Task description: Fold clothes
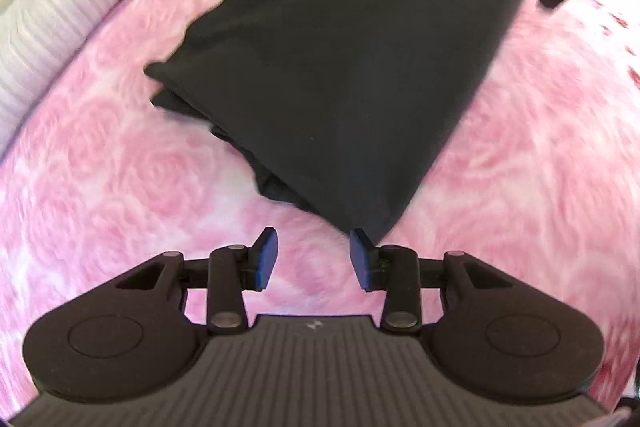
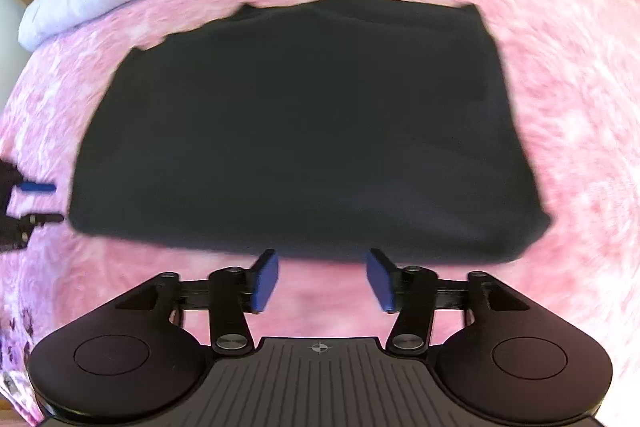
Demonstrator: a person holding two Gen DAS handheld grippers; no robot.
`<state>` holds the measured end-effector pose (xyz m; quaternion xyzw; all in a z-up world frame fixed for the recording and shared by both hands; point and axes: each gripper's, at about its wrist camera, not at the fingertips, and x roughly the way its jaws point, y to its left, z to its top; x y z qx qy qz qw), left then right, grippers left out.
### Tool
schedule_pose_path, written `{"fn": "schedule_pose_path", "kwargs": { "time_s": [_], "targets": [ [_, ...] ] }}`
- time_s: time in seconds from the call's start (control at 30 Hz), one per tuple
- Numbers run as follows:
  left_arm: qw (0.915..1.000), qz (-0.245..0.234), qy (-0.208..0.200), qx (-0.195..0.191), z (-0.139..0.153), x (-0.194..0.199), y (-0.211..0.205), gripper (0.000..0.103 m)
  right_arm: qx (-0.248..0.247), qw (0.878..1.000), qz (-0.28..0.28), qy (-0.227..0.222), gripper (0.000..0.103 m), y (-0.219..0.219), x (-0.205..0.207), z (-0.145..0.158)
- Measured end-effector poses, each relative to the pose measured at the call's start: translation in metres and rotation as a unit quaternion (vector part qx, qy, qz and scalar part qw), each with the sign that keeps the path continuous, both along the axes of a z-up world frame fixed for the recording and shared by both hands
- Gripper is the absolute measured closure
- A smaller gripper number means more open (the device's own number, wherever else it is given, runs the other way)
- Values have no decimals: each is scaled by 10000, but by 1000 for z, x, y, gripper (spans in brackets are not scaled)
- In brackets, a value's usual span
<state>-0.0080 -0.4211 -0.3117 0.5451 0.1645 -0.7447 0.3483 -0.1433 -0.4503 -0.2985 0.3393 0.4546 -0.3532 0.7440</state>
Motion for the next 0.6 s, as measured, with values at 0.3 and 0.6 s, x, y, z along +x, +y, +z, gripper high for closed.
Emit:
{"fn": "schedule_pose_path", "kwargs": {
  "time_s": [0.3, 0.6],
  "targets": [
    [9971, -605, -42, -466, 14, 47, 1, 36, -678, 9922, 994, 323, 32, 94, 159, -14],
    [9629, -2086, -1138, -1276, -16, 57, -1, 19, -1832, 9343, 2815, 1194, 31, 164, 253, -67]
  ]
}}
